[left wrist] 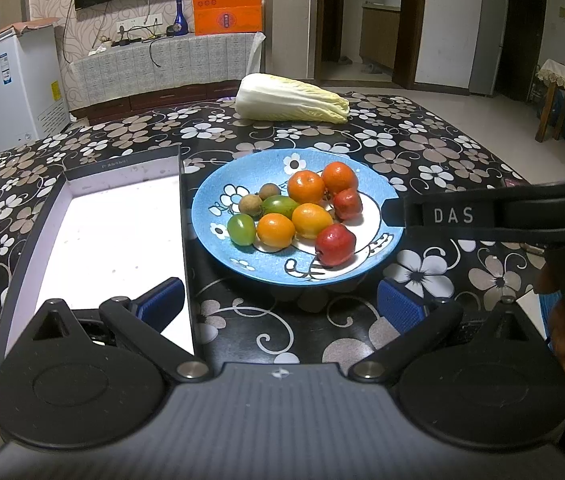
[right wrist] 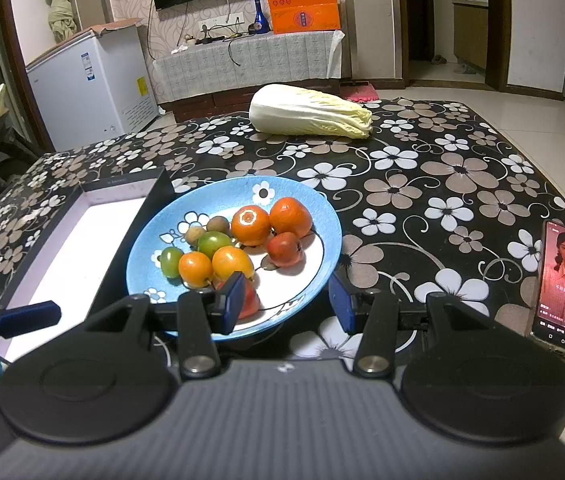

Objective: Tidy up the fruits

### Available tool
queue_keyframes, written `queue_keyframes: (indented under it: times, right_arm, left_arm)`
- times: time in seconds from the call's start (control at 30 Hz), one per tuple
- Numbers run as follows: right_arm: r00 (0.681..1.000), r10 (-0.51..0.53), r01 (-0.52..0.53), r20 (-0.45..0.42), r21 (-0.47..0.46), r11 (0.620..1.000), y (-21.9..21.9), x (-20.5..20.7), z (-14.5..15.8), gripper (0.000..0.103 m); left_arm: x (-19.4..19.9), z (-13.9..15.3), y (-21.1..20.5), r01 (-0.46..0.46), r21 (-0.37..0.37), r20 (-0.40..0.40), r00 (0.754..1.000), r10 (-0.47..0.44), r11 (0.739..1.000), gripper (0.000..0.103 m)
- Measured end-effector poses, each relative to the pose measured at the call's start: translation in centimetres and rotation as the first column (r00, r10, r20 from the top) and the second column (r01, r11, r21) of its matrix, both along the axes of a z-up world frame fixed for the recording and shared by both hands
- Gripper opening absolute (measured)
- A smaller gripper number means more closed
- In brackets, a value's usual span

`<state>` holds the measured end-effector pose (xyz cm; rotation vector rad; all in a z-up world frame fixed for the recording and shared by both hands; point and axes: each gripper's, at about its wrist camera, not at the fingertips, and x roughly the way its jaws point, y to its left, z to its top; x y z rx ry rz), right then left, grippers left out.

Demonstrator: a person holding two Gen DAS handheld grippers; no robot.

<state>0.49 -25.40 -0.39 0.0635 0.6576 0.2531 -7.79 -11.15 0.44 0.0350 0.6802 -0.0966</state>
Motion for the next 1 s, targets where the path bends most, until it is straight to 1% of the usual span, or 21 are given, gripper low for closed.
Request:
queue_keyframes:
  times: [0.6, 0.77, 1.0]
  right_arm:
    - [1.000, 0.000, 0.000, 0.000, 0.000, 1.000, 0.00, -0.01, 0.04, 0.049]
    - [1.000, 0.000, 0.000, 0.000, 0.000, 1.000, -0.03, 0.00, 0.03, 0.049]
    - [1.000, -0.001, 0.001, 0.000, 0.000, 1.000, -0.05, -0.04, -0.02, 0.049]
  left_arm:
    - [-0.03, -0.04, -0.12, 0.004, 0.000, 0.002, 1.000, -0.004, 1.000, 0.103]
    - [-0.45, 0.31, -0.17, 0.011, -0.023, 0.028, 1.000, -0.011, 1.000, 0.103]
    - [-0.52, 0.34, -0.02, 0.016, -0.032, 0.025, 1.000, -0.015, 0.999, 0.103]
